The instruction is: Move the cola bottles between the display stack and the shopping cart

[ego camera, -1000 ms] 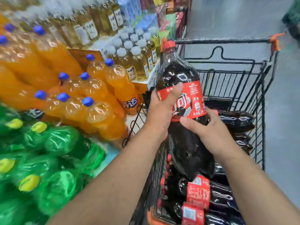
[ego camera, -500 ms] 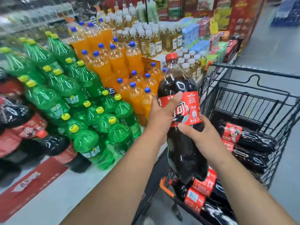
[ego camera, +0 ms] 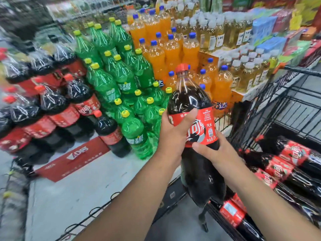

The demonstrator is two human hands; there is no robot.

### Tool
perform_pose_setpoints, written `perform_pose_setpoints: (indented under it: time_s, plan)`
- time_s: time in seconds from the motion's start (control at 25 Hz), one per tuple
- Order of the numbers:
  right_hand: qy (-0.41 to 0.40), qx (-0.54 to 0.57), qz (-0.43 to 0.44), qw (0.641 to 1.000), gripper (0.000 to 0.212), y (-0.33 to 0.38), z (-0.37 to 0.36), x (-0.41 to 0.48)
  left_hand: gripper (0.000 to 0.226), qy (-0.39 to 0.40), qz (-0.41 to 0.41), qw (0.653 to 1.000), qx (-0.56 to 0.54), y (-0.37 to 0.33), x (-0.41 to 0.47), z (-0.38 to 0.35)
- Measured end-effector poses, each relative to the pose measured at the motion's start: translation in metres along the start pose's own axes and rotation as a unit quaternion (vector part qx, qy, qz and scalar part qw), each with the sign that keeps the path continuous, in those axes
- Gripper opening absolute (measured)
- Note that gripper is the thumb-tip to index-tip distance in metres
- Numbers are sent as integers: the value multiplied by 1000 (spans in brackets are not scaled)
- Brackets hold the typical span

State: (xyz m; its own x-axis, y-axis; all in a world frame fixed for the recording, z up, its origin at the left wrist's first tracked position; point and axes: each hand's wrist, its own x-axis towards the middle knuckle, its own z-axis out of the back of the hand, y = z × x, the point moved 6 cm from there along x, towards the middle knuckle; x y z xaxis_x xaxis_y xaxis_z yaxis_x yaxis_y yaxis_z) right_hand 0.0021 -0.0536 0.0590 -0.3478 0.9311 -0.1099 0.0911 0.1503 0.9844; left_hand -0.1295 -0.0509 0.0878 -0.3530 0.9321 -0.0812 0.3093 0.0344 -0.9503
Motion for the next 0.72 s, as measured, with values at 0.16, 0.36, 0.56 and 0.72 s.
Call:
perform_pose_setpoints:
  time_s: [0.16,0.36,0.56,0.72]
  plan:
    - [41,-9,-22,999,70,-9,-39,12,77,-37,0,999,5,-5,2,48]
    - [71,0,-47,996,69,-24,-93,34,79,-70,-12,997,22,-17,18,106]
    - [65,-16,-42,997,71,-36,-134,48,85,-48,-33,996,65,-32,29,150]
    - [81,-27,-31,996,86,-48,-167,59,103,-17,-27,993,115,-41,40,190]
